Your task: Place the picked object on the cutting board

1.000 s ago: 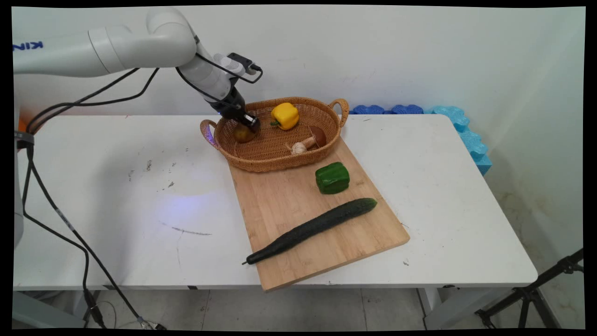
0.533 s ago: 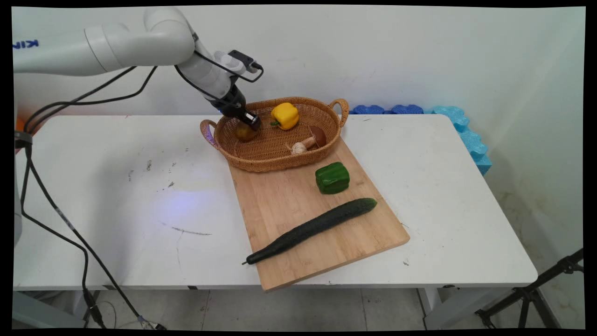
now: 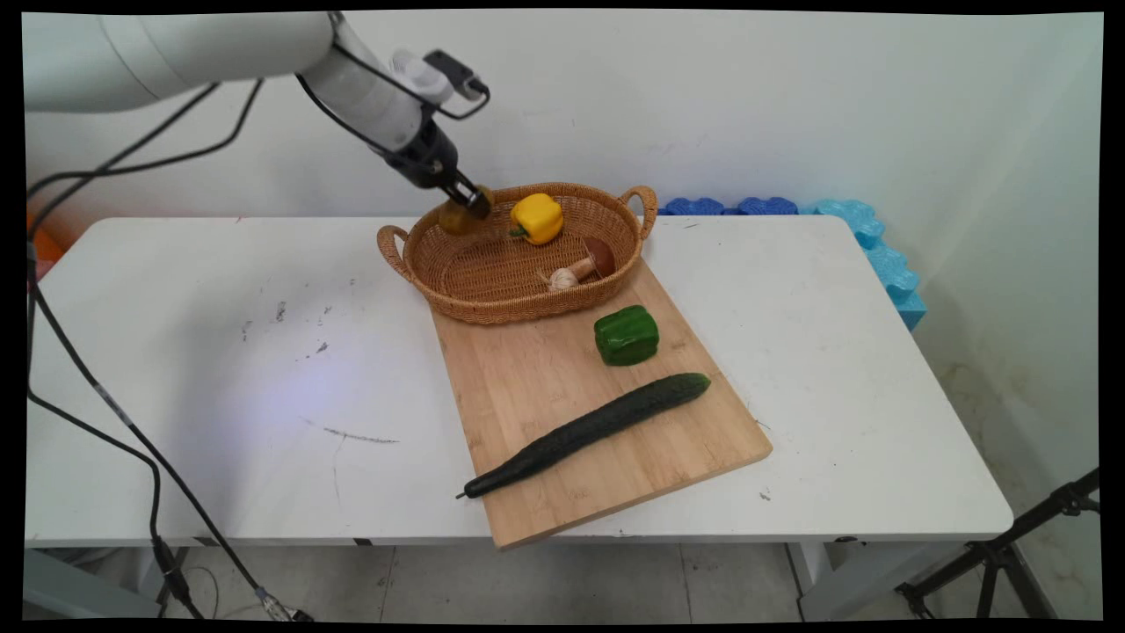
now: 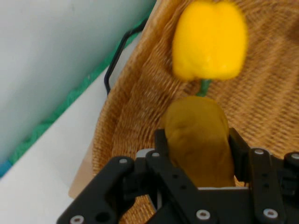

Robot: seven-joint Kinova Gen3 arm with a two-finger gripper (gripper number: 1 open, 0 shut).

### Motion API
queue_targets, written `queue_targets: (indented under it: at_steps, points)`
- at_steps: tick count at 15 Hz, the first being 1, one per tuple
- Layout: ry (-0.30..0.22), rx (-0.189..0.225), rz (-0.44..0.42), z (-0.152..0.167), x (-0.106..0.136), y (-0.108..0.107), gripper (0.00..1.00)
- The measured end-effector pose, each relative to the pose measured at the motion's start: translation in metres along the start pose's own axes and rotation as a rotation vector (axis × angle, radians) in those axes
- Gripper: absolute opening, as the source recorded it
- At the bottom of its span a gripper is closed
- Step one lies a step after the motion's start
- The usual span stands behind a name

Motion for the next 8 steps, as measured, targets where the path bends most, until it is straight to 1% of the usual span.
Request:
queue_targets:
  at_steps: [3,5,8]
  points:
    - [0.028,-0.024,0.04,-0.031,0.006,0.004,0.0]
    - [0.046,-0.056,0.078,-0.058,0.009,0.012,0.0]
    - [0.049,-0.105,0.142,-0.092,0.003,0.028,0.0]
